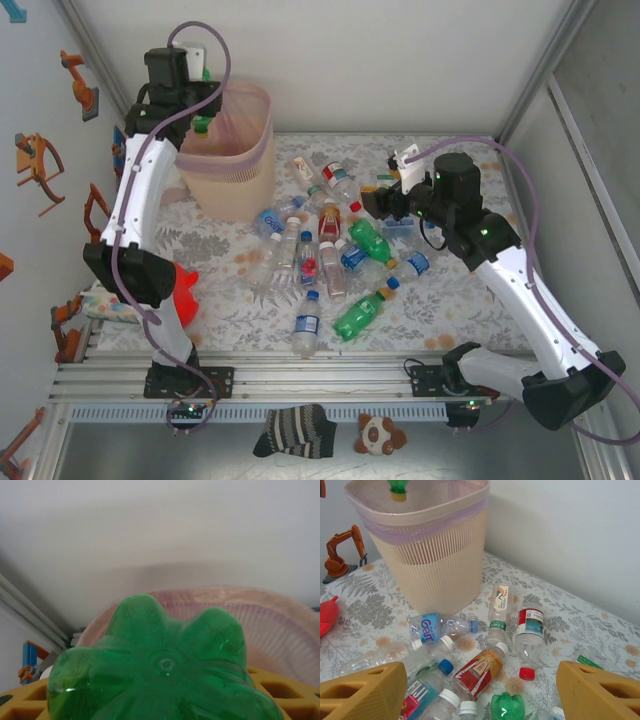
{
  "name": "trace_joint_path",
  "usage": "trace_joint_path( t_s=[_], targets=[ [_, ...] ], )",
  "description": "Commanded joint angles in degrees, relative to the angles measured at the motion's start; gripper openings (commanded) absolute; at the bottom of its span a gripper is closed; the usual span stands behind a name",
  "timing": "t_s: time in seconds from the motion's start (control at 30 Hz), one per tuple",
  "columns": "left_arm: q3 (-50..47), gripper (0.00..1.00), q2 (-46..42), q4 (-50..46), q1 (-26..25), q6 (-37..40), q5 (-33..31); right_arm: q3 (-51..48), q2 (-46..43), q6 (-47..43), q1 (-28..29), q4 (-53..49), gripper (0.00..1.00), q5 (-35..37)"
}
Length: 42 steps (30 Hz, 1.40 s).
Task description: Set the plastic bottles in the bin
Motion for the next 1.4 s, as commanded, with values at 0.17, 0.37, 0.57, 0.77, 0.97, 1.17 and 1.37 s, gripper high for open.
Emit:
trace_joint_path(
  t_s=[0.17, 0.37, 0.57, 0.77, 0.97, 1.17, 1.37],
  targets=[
    [3.46, 0.58, 6.9, -5.45, 2.0, 0.97, 2.25, 1.68, -0.89, -0.53, 0.22, -0.19, 0.77, 1.25],
    [3.26, 0.58, 11.06, -8.34, 2.45, 0.97, 3.25, 1.56, -1.0, -0.55, 0.18, -0.29, 0.77, 1.28],
    [3.33, 0.57, 14.82, -11.93, 2.96, 0.87, 4.32, 1.94, -0.64, -0.55, 0.22, -0.11, 0.77, 0.92],
    [5.15, 0.58, 19.01, -16.75, 3.93, -0.2, 5.58, 1.74, -0.6, -0.55, 0.22, 0.07, 0.77, 0.7],
    [8.78, 0.6, 23.36, -21.13, 4.56, -0.72, 8.59, 0.68, -0.99, -0.47, 0.22, 0.94, 0.77, 0.76],
    [13.42, 0.66, 27.93, -24.88, 4.74, -1.61, 10.2, 0.44, -1.25, -0.73, 0.22, 0.86, 0.77, 0.92],
    [15.69, 0.74, 29.85, -25.95, 4.91, -2.35, 10.83, 0.3, -1.59, -0.73, 0.22, 1.04, 0.76, 1.27]
  ],
)
